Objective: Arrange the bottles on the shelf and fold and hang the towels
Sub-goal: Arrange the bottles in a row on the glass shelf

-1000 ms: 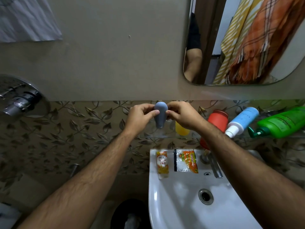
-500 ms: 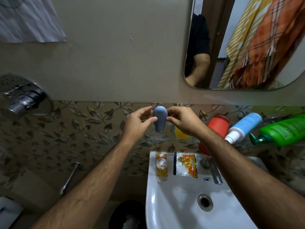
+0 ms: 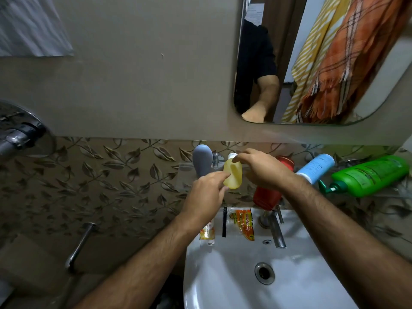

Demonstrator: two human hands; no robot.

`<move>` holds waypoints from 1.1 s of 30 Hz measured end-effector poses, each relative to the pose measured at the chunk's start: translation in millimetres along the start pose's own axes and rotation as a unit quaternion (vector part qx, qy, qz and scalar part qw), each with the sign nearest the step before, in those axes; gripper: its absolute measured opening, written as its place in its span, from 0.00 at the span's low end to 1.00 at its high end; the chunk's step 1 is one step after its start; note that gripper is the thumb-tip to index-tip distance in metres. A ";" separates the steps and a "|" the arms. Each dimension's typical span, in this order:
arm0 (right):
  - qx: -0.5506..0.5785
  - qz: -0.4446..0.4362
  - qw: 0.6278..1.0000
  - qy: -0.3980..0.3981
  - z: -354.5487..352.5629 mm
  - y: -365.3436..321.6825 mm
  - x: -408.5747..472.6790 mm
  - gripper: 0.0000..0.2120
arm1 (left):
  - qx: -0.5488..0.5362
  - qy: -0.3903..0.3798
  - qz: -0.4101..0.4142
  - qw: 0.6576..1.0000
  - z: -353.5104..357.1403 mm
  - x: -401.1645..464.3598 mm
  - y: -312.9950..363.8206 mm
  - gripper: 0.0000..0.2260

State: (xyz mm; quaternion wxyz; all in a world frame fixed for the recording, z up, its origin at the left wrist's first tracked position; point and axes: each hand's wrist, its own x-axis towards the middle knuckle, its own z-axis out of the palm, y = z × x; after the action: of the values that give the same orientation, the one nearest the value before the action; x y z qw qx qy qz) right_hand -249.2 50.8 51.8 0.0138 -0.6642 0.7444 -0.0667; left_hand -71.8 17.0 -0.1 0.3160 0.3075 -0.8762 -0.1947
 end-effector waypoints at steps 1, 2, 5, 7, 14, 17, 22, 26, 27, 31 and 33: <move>-0.004 -0.002 1.000 -0.008 0.8 -0.2 -0.6 0.24 | 0.005 -0.010 -0.014 1.000 3.0 0.0 2.2 0.20; -0.005 -0.005 1.000 -0.018 1.5 -0.6 -1.5 0.24 | 0.011 -0.018 -0.024 0.999 4.8 0.5 4.4 0.21; 0.004 -0.009 0.999 -0.040 3.8 -2.2 -3.8 0.26 | 0.031 -0.019 -0.042 0.998 6.5 4.7 8.7 0.21; 0.007 -0.008 0.999 -0.046 4.9 -2.8 -4.4 0.28 | 0.035 -0.012 -0.053 0.998 7.2 8.2 10.4 0.20; 0.013 -0.015 0.998 -0.052 5.5 -1.9 -6.1 0.30 | 0.046 -0.046 -0.111 0.992 11.2 17.7 9.8 0.20; 0.023 -0.018 0.998 -0.051 6.5 1.8 -7.0 0.31 | 0.039 -0.038 -0.118 0.992 13.0 16.6 9.1 0.21; 0.066 -0.027 0.996 -0.050 7.4 11.3 -9.4 0.31 | -0.021 0.000 -0.120 0.993 15.2 16.3 6.9 0.21; 0.106 -0.034 0.993 -0.046 1.9 22.9 -10.6 0.25 | -0.070 0.045 -0.113 0.990 10.2 17.5 11.1 0.18; 0.132 -0.035 0.990 -0.041 -1.4 25.3 -11.4 0.23 | -0.084 0.055 -0.114 0.988 8.7 18.7 12.3 0.16; 0.245 -0.045 0.968 0.008 -11.9 31.5 -14.6 0.14 | -0.112 0.082 -0.118 0.983 3.8 26.4 19.3 0.10; 0.266 -0.048 0.963 0.025 -12.2 31.5 -15.7 0.12 | -0.114 0.089 -0.122 0.982 2.7 30.5 22.8 0.10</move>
State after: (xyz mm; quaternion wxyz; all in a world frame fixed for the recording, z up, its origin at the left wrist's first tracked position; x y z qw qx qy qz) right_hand -279.9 70.8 59.1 0.1679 -0.6697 0.6674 -0.2792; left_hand -101.8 14.0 23.4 0.3997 0.3901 -0.7725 -0.3023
